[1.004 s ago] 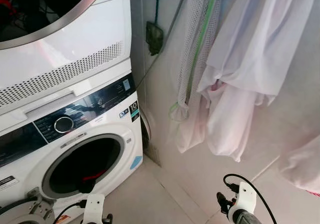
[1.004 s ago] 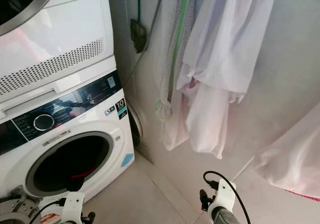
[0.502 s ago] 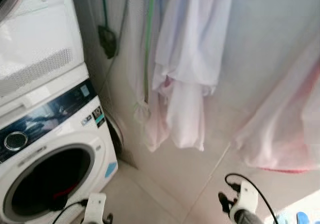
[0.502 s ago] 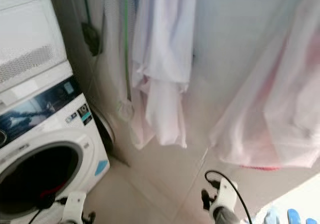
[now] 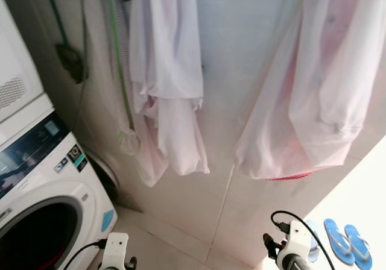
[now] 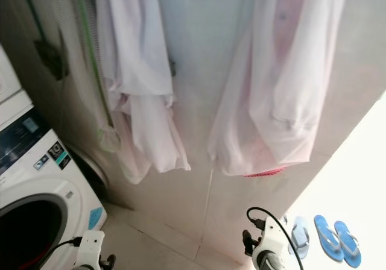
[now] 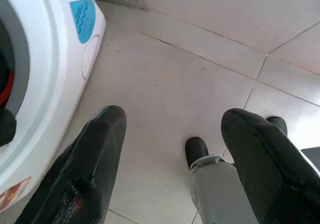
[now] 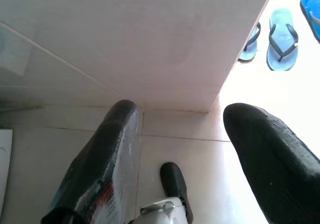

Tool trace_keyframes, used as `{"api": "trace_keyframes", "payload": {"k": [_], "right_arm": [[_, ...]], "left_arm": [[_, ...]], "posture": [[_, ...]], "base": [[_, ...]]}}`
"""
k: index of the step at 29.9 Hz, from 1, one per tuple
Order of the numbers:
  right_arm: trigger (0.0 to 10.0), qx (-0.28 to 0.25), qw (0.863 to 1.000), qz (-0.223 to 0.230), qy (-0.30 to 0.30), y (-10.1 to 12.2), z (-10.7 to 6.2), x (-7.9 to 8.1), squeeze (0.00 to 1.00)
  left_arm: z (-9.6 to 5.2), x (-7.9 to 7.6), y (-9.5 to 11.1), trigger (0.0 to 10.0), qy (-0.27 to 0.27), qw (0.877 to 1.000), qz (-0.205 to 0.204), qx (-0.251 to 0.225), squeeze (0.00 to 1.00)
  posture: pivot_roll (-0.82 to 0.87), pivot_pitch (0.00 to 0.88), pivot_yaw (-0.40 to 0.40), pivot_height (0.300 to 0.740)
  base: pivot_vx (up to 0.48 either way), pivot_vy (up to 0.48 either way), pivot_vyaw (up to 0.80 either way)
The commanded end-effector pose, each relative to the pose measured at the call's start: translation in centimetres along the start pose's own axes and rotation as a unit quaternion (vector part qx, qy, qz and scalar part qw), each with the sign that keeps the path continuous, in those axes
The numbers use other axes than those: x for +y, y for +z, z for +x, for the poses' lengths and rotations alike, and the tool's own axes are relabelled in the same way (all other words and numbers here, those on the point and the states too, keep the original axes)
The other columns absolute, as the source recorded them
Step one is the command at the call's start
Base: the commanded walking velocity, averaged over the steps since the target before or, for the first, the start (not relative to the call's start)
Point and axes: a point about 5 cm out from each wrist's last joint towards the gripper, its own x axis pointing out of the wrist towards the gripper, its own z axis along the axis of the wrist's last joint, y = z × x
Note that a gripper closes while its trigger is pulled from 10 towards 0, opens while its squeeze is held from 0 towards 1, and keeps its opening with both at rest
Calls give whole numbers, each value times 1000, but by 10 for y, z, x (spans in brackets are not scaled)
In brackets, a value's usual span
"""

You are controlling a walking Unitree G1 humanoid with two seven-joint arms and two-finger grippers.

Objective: Clothes washing

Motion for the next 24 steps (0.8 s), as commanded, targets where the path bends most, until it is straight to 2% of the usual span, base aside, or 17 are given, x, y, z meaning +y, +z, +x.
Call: {"api": "trace_keyframes", "payload": {"k": [1, 6, 24], "right_arm": [[10000, -2, 1000, -2, 1, 3, 1, 1, 0], [10000, -3, 1000, -6, 2, 4, 1, 1, 0], [10000, -3, 1000, -6, 2, 4, 1, 1, 0]], "left_arm": [[-1, 3, -2, 10000, 4, 1000, 4, 1, 0], [-1, 1, -1, 10000, 1, 1000, -11, -4, 0], [0, 1, -1, 10000, 0, 1000, -3, -3, 0]], "posture": [[49, 0, -13, 740], [44, 18, -13, 740], [44, 18, -13, 740]], "base": [[0, 0, -594], [0, -96, -571], [0, -27, -556]]}}
